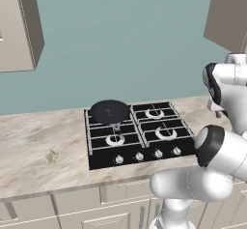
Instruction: Put the lemon and garlic in the pan. Then turn on the rear left burner and set the heat to medium.
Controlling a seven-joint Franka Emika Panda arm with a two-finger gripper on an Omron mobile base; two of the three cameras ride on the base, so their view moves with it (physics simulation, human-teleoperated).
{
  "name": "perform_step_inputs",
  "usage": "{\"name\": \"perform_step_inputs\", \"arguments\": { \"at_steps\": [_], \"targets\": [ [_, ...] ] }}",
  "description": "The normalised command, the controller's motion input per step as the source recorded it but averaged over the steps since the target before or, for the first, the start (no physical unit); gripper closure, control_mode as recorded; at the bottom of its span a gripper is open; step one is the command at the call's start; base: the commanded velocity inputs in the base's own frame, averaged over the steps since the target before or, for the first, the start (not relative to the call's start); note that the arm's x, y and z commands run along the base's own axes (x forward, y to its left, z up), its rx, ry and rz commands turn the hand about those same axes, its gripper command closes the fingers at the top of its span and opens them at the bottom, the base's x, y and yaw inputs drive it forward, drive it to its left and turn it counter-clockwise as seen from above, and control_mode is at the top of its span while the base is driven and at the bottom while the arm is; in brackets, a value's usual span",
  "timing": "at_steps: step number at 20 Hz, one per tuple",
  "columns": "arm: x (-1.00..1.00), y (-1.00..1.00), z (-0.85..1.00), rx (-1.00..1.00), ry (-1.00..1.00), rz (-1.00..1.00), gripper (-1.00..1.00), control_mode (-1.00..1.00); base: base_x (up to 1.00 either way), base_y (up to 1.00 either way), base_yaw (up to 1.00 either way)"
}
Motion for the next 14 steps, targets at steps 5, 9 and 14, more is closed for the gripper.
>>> {"name": "perform_step_inputs", "arguments": {
  "at_steps": [5,9,14],
  "targets": [
    [-0.01,0.00,-0.36,-0.04,-0.02,0.00,-1.00,-1.00,0.00,0.00,0.00],
    [0.00,0.00,-0.24,-0.02,0.00,0.00,-1.00,-1.00,0.00,0.00,0.00],
    [0.00,-0.07,-0.21,-0.02,0.00,0.00,-1.00,-1.00,0.00,0.00,0.00]
  ]
}}
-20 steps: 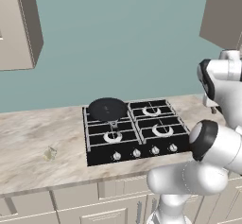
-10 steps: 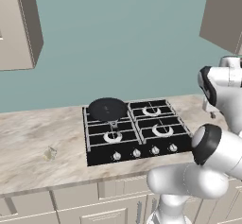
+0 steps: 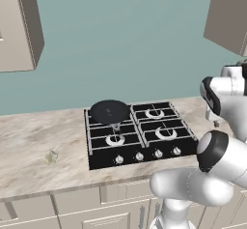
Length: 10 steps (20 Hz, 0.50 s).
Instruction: Put the lemon and garlic in the pan. Then turn on the rear left burner and set the heat to medium.
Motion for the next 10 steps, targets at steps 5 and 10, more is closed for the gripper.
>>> {"name": "perform_step_inputs", "arguments": {
  "at_steps": [5,10],
  "targets": [
    [0.21,-0.14,-0.07,-0.01,0.00,-0.01,-1.00,-1.00,0.00,0.00,0.00],
    [0.20,-0.06,0.00,0.00,0.00,-0.03,-1.00,-1.00,0.00,0.00,0.00]
  ]
}}
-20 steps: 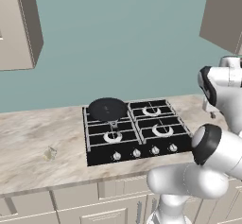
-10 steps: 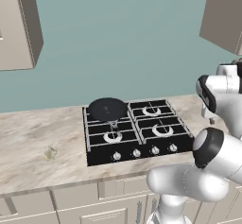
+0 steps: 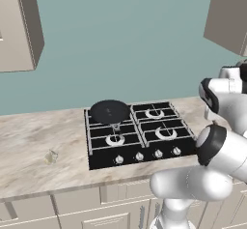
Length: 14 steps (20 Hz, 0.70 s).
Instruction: Put the lemon and garlic in the pan. Then turn on the rear left burner and set the heat to medium.
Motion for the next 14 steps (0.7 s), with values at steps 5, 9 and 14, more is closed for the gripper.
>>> {"name": "perform_step_inputs", "arguments": {
  "at_steps": [5,9,14],
  "targets": [
    [0.03,0.00,-0.04,0.04,0.00,-0.01,-1.00,-1.00,0.00,0.00,0.00],
    [0.00,-0.10,-0.21,0.13,0.00,0.00,-1.00,-1.00,0.00,0.00,0.00],
    [0.00,-0.19,-0.26,0.13,0.00,0.01,-1.00,-1.00,0.00,0.00,0.00]
  ]
}}
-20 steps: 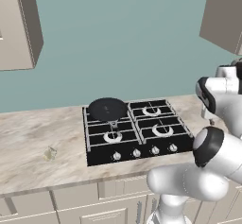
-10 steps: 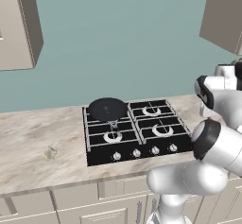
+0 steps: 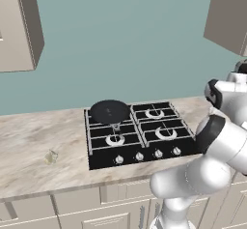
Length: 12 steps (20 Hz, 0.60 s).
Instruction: Put the lemon and garlic in the pan. Then turn on the rear left burner and set the heat to medium.
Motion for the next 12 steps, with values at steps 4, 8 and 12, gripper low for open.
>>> {"name": "perform_step_inputs", "arguments": {
  "at_steps": [4,8,12],
  "targets": [
    [0.00,-0.10,-0.10,0.04,0.00,0.01,-1.00,-1.00,0.00,0.00,0.00],
    [0.00,-0.08,-0.22,0.00,0.03,0.00,-1.00,-1.00,0.00,0.00,0.00],
    [0.08,-0.05,-0.34,0.00,0.06,0.00,-1.00,-1.00,0.00,0.00,0.00]
  ]
}}
